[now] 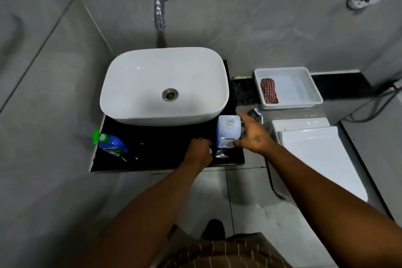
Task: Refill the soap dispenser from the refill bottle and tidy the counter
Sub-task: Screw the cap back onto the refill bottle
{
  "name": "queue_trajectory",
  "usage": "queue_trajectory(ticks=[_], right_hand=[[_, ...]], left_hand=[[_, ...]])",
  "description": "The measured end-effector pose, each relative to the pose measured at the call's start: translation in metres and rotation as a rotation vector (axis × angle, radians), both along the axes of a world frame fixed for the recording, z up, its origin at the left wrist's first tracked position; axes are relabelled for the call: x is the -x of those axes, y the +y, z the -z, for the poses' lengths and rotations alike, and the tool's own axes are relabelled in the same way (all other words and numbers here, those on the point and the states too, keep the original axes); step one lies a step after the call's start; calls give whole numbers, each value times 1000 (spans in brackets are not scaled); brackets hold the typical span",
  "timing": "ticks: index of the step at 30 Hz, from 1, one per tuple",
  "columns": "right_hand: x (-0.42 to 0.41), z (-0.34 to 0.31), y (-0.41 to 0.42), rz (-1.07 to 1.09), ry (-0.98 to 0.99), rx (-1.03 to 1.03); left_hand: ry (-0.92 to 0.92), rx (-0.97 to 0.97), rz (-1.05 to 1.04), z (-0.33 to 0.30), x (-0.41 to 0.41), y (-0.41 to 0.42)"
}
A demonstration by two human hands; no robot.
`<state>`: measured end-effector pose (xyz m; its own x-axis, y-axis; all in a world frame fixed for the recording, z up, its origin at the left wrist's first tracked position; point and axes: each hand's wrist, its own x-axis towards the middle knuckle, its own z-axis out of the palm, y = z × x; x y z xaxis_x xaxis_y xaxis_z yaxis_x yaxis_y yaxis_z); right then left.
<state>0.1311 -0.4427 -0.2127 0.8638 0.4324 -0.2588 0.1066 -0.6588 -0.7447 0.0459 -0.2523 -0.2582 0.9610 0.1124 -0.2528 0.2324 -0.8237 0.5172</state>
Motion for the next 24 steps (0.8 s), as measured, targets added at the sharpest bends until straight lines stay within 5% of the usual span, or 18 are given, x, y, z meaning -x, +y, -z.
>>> queue_trajectory(ticks=[4,11,24], right_hand=[[-1,1,4,14,-25,-78],[15,-9,15,0,-17,-66],[45,-82,65,-36,-119,-143]], left_hand=[[-24,209,-171,-5,3,13],[-375,594,-391,-79,11,38],[-495,839,-138,-154,17,64]])
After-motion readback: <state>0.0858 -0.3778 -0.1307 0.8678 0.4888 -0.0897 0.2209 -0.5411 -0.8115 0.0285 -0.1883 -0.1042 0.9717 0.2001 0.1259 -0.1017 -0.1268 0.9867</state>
